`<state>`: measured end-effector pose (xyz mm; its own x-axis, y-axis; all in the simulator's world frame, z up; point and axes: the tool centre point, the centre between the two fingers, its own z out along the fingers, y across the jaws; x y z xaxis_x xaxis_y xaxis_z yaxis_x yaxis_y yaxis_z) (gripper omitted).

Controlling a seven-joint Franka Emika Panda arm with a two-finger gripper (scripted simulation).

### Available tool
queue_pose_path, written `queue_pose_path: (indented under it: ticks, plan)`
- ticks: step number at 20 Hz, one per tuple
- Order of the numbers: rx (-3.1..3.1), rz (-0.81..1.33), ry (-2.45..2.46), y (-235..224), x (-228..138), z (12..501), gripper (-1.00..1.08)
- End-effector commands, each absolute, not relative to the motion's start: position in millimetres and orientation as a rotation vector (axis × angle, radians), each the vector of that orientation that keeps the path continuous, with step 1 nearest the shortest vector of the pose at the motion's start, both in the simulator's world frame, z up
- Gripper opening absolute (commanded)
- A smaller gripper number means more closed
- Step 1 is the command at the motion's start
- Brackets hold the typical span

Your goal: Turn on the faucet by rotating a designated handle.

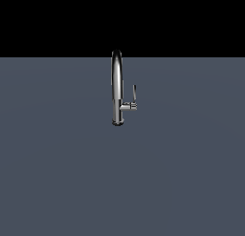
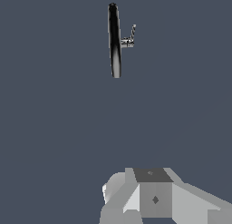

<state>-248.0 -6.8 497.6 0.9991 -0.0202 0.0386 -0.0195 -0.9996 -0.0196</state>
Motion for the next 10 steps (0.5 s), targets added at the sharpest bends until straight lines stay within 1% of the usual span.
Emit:
queue_pose_path:
  ticks: [1, 10]
  plan:
    - [-3.122, -0.061, 0.031, -7, -248, 498, -1.00]
    - [-3.098, -0.021, 0.067, -5, -237, 497, -1.00]
